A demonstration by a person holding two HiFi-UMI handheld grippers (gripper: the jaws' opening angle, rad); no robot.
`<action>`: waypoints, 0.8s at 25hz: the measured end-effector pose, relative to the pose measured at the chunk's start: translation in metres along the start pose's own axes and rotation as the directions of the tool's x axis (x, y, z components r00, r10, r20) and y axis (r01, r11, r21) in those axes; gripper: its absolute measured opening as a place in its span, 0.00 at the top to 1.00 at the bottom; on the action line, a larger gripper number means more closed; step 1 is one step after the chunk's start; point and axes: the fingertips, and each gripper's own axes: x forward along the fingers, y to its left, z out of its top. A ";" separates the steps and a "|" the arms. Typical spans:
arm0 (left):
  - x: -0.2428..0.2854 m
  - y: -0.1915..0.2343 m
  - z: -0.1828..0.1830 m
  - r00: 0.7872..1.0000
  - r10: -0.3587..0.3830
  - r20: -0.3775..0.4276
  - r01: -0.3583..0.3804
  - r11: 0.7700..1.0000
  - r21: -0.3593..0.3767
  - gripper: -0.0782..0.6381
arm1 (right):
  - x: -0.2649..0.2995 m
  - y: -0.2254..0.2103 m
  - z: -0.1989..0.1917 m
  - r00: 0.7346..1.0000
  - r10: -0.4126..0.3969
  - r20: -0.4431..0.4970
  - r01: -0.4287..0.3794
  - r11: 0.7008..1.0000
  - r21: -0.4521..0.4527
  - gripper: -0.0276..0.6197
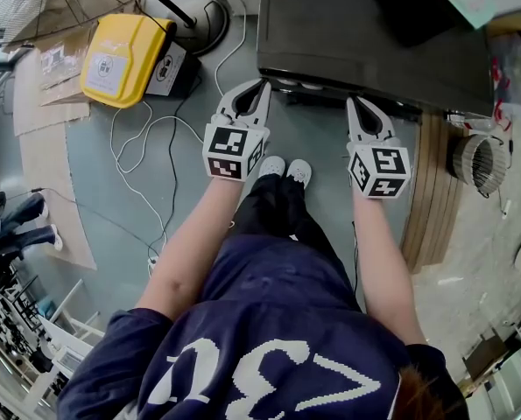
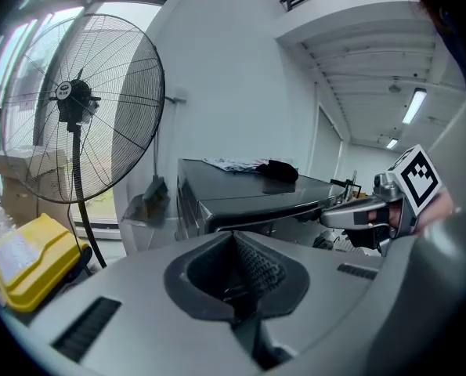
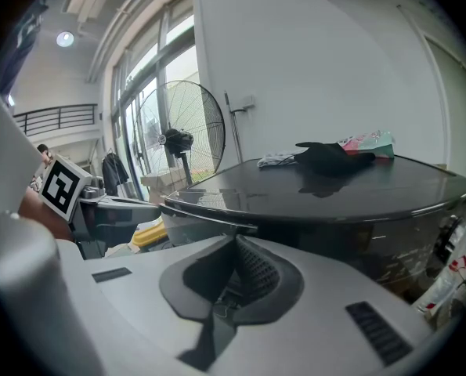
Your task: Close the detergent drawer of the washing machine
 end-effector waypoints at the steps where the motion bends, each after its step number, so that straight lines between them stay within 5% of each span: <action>1: 0.000 0.000 0.000 1.000 0.001 0.001 -0.001 1.000 -0.001 0.87 | 0.000 0.000 0.000 1.000 -0.001 0.001 0.001 1.000 0.001 0.93; 20: 0.010 0.006 0.004 1.000 0.019 0.003 -0.019 1.000 -0.019 0.87 | 0.012 -0.004 0.001 1.000 -0.019 0.010 0.018 1.000 0.007 0.93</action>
